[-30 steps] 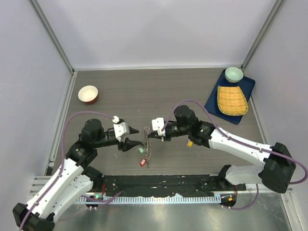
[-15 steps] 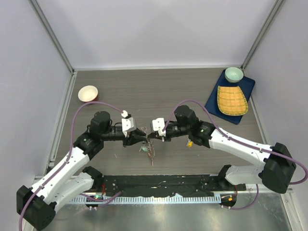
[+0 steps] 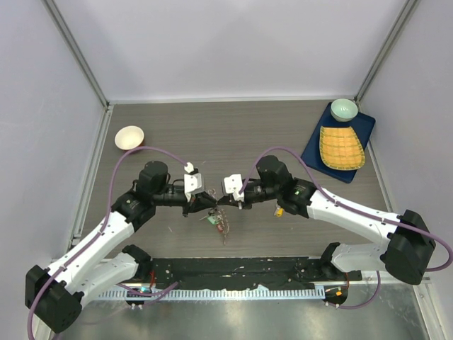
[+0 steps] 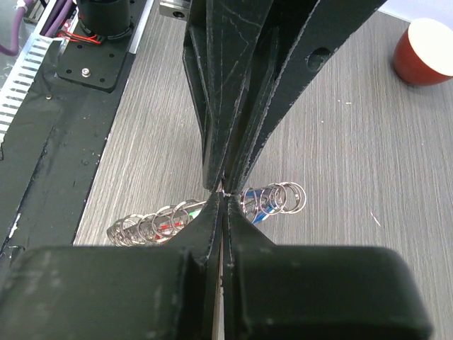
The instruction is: Put the keys on the keyring
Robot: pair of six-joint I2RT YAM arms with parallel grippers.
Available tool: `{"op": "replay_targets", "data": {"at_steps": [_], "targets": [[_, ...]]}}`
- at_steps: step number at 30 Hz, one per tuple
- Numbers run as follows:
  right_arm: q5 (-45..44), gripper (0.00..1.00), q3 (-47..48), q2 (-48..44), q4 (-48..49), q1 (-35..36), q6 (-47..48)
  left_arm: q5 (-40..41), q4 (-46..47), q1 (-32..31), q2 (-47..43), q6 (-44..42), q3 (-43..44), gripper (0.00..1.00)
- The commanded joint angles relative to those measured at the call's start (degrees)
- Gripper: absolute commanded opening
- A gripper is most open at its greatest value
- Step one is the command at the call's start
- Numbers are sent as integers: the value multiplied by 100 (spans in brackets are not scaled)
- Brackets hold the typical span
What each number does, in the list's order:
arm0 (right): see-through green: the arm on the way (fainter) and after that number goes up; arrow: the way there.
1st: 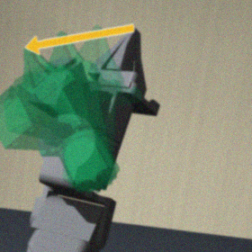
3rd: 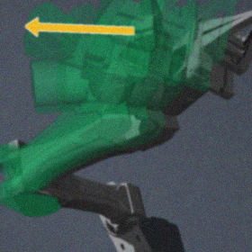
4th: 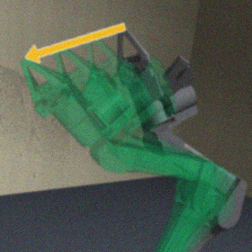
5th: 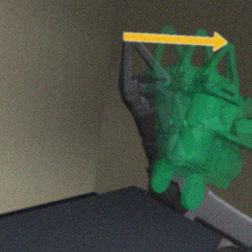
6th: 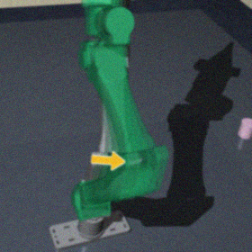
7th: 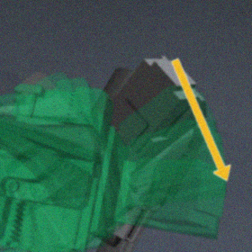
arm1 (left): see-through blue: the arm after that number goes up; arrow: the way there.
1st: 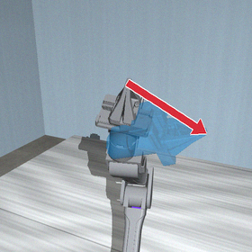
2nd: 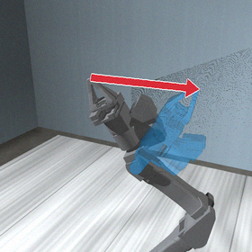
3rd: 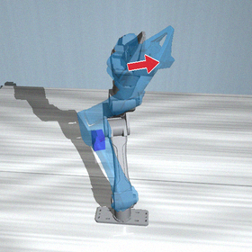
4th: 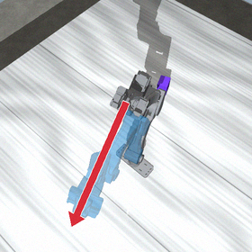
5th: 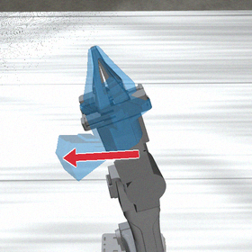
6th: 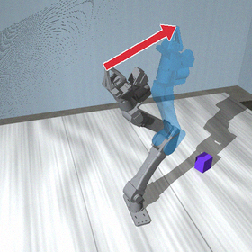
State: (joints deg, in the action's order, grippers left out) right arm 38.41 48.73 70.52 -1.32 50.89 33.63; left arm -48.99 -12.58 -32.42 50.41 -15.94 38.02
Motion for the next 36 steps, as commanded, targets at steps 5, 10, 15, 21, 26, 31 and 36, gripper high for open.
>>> {"op": "replay_targets", "data": {"at_steps": [5, 10, 15, 21, 26, 31, 36], "targets": [[149, 1, 84, -109, 554, 17, -49, 478, -210, -53, -93, -234, 153, 25], [158, 1, 75, -109, 554, 17, -67, 575, -175, -53, -128, -199, 127, 27], [193, 1, 84, -83, 589, 17, -93, 408, -69, -53, -84, -120, 135, 26], [237, 1, 93, -30, 624, 17, -128, 347, 18, -62, -40, -40, 92, 20], [184, 1, 119, 58, 659, 17, -260, 329, 63, -62, -84, -49, 65, 0], [-70, 8, 75, 41, 905, 17, -655, 382, 63, -62, -321, -198, -31, 0], [-676, 37, 49, -196, 1011, 8, -1532, 609, 80, -62, -787, -531, -233, 0]]}}
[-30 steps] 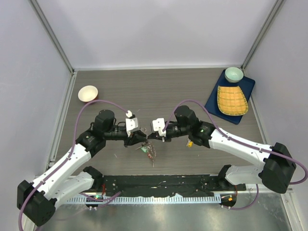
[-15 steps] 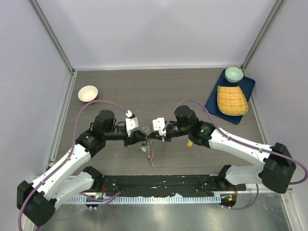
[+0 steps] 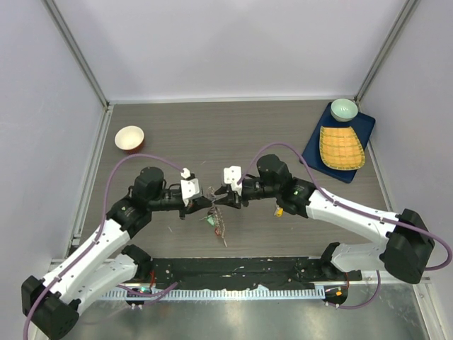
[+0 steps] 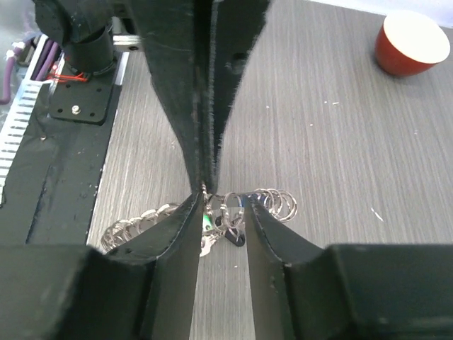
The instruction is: Put the keys on the keyring
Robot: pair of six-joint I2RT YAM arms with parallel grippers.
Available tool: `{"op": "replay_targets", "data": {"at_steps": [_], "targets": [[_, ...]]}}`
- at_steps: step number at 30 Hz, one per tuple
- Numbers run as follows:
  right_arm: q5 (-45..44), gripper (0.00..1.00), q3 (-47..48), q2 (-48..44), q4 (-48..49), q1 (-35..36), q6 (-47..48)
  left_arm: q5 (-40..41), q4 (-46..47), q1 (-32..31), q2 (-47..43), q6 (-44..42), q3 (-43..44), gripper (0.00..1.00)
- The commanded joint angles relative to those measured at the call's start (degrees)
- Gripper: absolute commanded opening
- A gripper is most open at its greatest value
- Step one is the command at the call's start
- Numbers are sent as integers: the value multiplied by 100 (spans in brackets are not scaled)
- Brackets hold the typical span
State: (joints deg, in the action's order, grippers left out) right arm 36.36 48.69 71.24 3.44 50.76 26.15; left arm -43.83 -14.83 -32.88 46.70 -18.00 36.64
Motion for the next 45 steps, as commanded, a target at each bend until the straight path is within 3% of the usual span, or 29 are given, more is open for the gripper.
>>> {"op": "replay_targets", "data": {"at_steps": [1, 6, 11, 13, 19, 23, 30, 35, 40, 45], "targets": [[-594, 39, 27, -321, 622, 13, -970, 129, 297, -16, -520, -379, -166, 0], [-1622, 55, -272, -690, 878, -84, -2041, 243, 191, -16, -952, -590, -272, 0], [-2676, 88, -561, -963, 781, -408, -3316, 384, 33, -25, -1215, -872, -342, 0], [-3230, 97, -658, -1016, 676, -488, -3694, 437, 7, -34, -1330, -907, -342, 0], [-4617, 100, -896, -963, 175, -603, -4100, 639, -29, -34, -1418, -749, -324, 0], [-4972, 100, -1080, -849, 165, -603, -4145, 675, -29, -34, -1453, -617, -307, 0], [-4067, 95, -1467, -1086, 893, -576, -3600, 692, 208, -43, -1515, -258, -368, 0], [-4234, 92, -1503, -1086, 1168, -567, -3451, 1104, 385, -43, -1269, 682, -281, 0], [-3048, 85, -1458, -1183, 1413, -480, -3135, 1289, 384, -43, -1268, 1324, -316, 0], [-2968, 80, -1450, -1209, 1966, 98, -3081, 1772, 542, -43, -1330, 2466, -491, 0]]}}
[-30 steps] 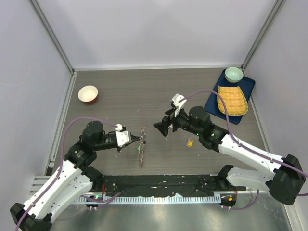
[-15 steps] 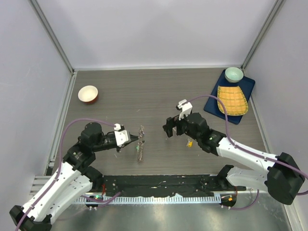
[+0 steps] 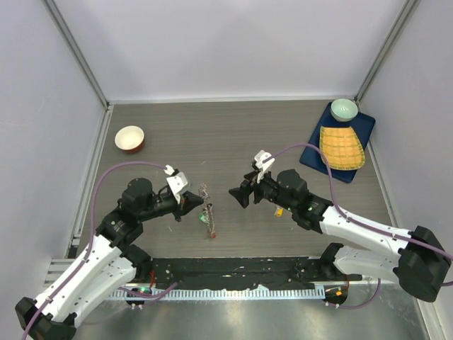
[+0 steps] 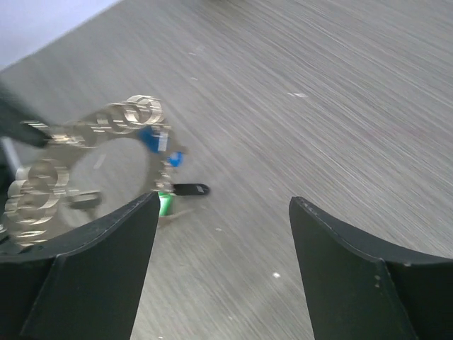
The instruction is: Put the keys on the keyring
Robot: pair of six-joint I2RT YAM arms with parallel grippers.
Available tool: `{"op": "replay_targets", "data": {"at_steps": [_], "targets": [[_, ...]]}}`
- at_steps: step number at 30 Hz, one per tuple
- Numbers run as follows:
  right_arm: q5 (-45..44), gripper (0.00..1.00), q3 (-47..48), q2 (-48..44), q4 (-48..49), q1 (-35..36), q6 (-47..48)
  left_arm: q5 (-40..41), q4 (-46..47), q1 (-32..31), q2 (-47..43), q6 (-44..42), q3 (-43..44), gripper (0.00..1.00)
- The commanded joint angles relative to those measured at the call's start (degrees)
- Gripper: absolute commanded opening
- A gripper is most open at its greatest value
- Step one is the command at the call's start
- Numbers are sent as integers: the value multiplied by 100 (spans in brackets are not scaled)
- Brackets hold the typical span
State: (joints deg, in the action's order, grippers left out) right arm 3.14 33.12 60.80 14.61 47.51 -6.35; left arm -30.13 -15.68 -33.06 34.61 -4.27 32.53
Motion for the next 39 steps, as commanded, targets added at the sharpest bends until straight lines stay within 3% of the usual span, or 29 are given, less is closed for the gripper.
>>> {"op": "replay_targets", "data": {"at_steps": [1, 9, 13, 30, 39], "targets": [[398, 77, 115, -147, 929, 496, 152, 472, 732, -25, -165, 1287, -133, 0], [73, 52, 326, 537, 1668, 1190, 72, 754, 1006, -25, -244, 1983, -432, 0], [-6, 47, 563, 898, 1685, 1358, 204, 728, 1006, -25, -235, 1983, -450, 0], [-507, 40, 757, 1558, 2072, 1463, 292, 614, 1006, -25, -218, 1948, -432, 0], [3, 38, 933, 1813, 1967, 1463, 301, 570, 1032, -25, -165, 1965, -432, 0]]}}
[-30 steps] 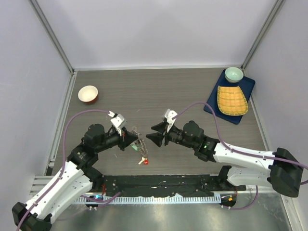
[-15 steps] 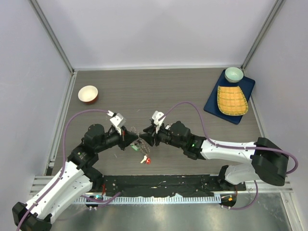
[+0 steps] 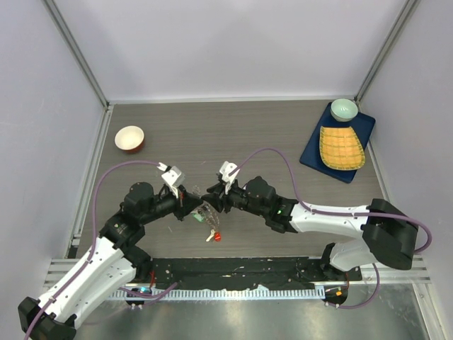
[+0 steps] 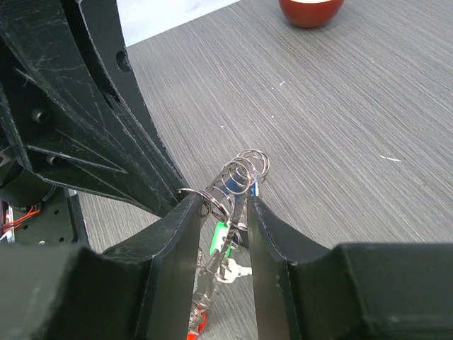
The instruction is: Put the keys on the keyring
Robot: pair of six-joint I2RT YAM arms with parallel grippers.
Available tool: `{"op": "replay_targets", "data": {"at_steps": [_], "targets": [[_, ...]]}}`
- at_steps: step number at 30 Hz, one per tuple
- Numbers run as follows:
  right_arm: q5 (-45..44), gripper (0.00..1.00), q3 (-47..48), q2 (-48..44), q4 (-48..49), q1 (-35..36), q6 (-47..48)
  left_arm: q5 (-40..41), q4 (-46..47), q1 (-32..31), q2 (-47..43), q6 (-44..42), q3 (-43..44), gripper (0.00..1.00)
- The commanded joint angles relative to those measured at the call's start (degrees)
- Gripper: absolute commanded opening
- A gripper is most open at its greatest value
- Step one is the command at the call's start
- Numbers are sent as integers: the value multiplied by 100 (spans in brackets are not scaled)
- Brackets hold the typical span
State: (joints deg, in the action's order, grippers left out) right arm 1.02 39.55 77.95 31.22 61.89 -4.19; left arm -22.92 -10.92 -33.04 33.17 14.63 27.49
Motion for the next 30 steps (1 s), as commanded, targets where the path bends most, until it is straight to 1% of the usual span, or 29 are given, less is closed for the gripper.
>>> {"op": "replay_targets", "data": {"at_steps": [1, 5, 6, 7, 9, 10, 13, 14, 16, 17, 18, 19, 20, 25, 27, 30], "targets": [[223, 39, 299, 97, 323, 34, 93, -152, 556, -27, -30, 92, 73, 0], [197, 38, 334, 168, 341, 43, 137, -248, 617, -27, 14, 136, 64, 0], [188, 36, 343, 176, 358, 43, 155, -266, 635, -27, 14, 136, 64, 0], [171, 29, 352, 194, 358, 43, 198, -275, 635, -27, 14, 136, 55, 0], [92, 23, 360, 203, 358, 60, 216, -275, 652, -27, 6, 154, 55, 0], [83, 14, 360, 194, 350, 52, 251, -257, 644, -27, -3, 145, 46, 0], [30, 1, 413, 194, 227, 78, 269, -126, 591, -27, -82, 136, 46, 2], [13, 1, 413, 177, 192, 78, 278, 14, 521, -27, -117, 119, 55, 10], [-49, 1, 422, 141, 130, 78, 278, 173, 433, -27, -249, 49, 73, 18], [-49, 1, 413, 106, 121, 78, 261, 261, 328, -27, -302, -13, 81, 29], [-66, 1, 404, 80, 112, 78, 260, 435, 284, -27, -346, -48, 90, 35], [-75, 1, 404, 54, 95, 78, 252, 507, 240, -27, -450, -92, 90, 46], [-75, 1, 404, 45, 86, 69, 252, 568, 135, -27, -478, -144, 99, 49], [-84, 1, 440, -8, -37, 78, 313, 912, -156, -27, -592, -347, 213, 61], [-58, 1, 422, -26, -29, 78, 304, 859, -104, -27, -610, -365, 187, 62], [12, 1, 404, -34, -2, 78, 296, 508, 11, -27, -514, -409, 152, 61]]}}
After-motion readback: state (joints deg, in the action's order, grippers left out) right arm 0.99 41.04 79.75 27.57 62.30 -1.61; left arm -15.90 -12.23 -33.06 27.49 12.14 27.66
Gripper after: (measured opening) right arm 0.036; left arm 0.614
